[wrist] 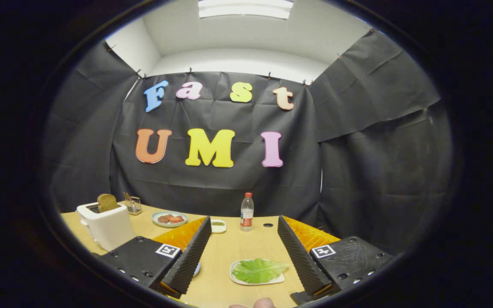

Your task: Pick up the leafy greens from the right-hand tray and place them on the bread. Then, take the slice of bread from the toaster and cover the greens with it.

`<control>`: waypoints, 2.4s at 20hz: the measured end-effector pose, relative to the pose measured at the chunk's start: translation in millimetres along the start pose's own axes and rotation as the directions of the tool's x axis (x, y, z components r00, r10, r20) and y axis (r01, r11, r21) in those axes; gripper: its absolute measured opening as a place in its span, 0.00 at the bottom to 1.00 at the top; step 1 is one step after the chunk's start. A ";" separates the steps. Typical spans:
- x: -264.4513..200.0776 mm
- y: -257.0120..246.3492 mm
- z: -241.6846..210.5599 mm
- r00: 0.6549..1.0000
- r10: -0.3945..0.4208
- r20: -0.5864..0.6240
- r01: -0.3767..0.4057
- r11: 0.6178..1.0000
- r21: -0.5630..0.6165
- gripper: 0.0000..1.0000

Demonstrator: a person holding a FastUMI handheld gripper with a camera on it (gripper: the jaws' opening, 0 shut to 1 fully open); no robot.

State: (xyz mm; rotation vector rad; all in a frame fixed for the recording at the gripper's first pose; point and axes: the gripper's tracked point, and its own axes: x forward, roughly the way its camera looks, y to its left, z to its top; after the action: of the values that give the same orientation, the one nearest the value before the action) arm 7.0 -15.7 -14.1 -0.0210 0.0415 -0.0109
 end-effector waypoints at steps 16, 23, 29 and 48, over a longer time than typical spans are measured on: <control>5.7 -16.3 -5.2 0.999 0.019 -0.044 -0.020 1.000 -0.016 0.95; 21.6 -22.9 -23.1 0.995 0.034 -0.092 -0.038 0.998 -0.044 0.95; 49.4 -23.9 -67.0 0.979 0.056 -0.194 -0.067 0.997 -0.047 0.95; 128.2 -23.9 -233.7 0.750 0.048 -0.659 -0.098 0.994 -0.039 0.96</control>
State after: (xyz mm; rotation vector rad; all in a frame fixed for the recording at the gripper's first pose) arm 125.1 -45.9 -252.3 -0.0876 0.7608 0.0640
